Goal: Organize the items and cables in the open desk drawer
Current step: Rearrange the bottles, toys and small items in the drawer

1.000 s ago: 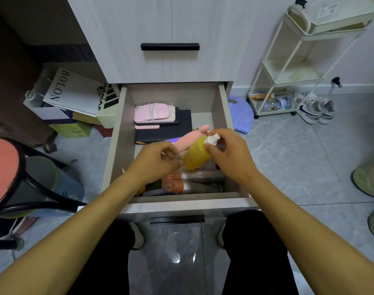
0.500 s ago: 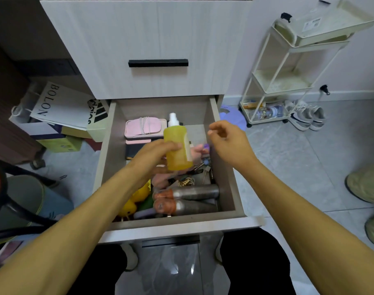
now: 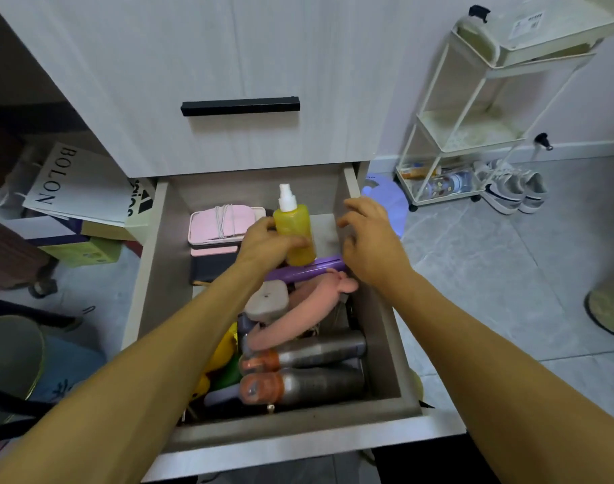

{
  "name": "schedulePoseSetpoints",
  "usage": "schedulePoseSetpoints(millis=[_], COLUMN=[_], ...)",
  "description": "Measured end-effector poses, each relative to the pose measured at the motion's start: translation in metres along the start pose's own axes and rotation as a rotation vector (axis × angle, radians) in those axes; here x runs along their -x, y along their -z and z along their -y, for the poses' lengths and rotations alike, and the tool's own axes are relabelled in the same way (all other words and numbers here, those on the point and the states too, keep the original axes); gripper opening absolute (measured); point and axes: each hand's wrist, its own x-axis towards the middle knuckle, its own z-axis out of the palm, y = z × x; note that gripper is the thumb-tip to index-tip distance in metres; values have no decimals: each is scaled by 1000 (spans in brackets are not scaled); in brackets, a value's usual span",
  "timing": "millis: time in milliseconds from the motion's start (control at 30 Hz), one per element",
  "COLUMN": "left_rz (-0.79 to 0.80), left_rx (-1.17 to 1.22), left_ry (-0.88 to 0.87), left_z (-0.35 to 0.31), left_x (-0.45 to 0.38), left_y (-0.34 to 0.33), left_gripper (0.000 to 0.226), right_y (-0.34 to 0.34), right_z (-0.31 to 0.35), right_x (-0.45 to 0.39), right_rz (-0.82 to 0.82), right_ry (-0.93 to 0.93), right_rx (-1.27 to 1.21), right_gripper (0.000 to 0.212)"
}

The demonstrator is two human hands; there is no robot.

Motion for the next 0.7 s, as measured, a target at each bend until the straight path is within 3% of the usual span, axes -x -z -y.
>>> schedulePoseSetpoints(millis=[233, 567, 700], left_rz=[-5, -63, 45], left_rx=[-186, -437, -526], left_ry=[-142, -146, -241], left_z=[3, 5, 11], left_x=[-64, -94, -83], left_y=[-43, -62, -52], left_gripper=[62, 30, 15], right_y=[-8, -8, -9], right_z=[-1, -5, -4], right_x=[1, -1, -1], right_rz=[-94, -111, -149], right_ry=[-141, -172, -143], right_rx=[-120, -103, -39], right_gripper=[46, 41, 36])
